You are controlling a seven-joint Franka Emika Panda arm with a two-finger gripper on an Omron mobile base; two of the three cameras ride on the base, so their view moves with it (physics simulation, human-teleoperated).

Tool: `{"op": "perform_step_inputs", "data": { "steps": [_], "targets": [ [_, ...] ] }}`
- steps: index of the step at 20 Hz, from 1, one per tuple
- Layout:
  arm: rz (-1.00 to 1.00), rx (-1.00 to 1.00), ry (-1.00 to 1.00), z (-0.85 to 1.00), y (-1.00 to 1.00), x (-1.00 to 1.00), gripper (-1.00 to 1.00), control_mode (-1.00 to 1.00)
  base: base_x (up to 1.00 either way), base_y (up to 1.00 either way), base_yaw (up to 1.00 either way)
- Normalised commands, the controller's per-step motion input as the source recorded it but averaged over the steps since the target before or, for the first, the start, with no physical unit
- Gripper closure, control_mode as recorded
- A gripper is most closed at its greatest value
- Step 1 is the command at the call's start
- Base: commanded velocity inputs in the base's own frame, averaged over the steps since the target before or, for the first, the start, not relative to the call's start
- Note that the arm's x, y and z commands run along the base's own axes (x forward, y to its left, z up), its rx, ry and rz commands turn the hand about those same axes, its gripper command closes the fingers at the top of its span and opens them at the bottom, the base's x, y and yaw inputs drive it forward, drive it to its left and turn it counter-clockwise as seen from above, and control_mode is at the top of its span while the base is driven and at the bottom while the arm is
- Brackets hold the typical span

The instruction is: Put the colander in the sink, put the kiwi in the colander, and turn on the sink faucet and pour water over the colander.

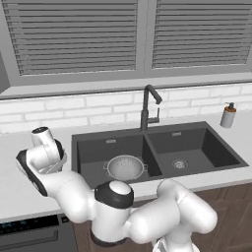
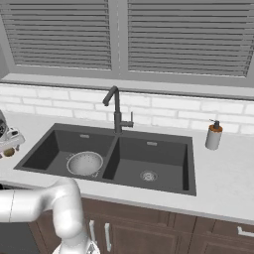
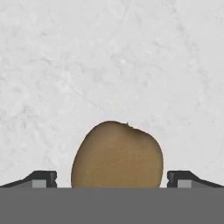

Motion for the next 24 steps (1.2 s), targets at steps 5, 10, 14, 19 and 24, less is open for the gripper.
{"op": "perform_step_inputs", "data": {
  "steps": [5, 10, 14, 19, 24],
  "targets": [
    [0.07, 0.0, 0.01, -0.17, 0.01, 0.02, -1.0, -1.0, 0.0, 0.0, 0.0],
    [0.04, 0.0, 0.0, -0.03, 0.0, -0.08, 1.0, -1.0, 0.0, 0.0, 0.0],
    [0.0, 0.0, 0.0, 0.01, -0.13, -0.13, 1.0, -1.0, 0.0, 0.0, 0.0],
    [-0.04, 0.0, -0.01, 0.35, -0.55, -0.04, 1.0, -1.0, 0.0, 0.0, 0.0],
    [-0.18, -0.02, -0.02, 0.37, -0.84, 0.17, 1.0, -1.0, 0.0, 0.0, 0.0]
  ]
}}
